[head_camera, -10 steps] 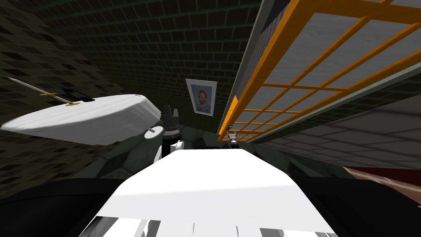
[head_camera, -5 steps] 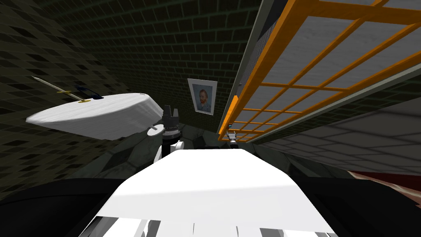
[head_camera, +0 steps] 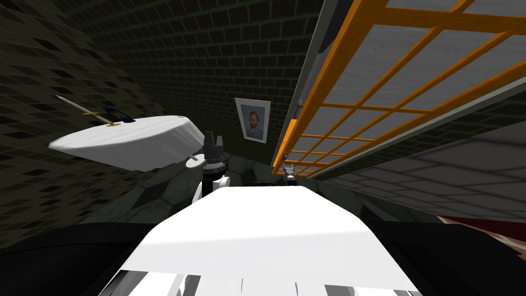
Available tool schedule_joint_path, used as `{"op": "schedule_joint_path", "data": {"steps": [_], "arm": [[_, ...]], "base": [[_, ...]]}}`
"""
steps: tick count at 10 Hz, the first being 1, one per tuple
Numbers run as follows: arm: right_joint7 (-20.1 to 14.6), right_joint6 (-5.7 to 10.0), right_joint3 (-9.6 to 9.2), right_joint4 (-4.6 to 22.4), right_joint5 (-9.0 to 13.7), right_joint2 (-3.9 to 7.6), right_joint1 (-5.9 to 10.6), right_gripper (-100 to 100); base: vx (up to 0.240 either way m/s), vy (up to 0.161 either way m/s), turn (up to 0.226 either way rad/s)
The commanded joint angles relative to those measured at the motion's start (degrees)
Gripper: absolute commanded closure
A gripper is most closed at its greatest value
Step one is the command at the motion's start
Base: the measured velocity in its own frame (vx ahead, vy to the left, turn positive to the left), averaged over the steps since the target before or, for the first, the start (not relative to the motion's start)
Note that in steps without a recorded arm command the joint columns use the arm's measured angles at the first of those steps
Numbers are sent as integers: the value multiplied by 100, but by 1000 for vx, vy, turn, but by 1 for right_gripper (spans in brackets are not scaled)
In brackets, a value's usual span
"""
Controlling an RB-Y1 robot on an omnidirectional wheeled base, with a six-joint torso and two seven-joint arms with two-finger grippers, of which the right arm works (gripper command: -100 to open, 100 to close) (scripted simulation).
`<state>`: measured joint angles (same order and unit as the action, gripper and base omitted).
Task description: Pull the door open
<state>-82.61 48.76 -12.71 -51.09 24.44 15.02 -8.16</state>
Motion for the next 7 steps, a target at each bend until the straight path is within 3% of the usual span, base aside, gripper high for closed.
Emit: {"op": "schedule_joint_path", "data": {"steps": [1,7], "arm": [[-286,-14,-53,-36,88,-14,-11,-100],[-986,-50,-166,-128,276,-40,-44,-100]], "base": [[-55,-49,49],[-35,-36,31]]}}
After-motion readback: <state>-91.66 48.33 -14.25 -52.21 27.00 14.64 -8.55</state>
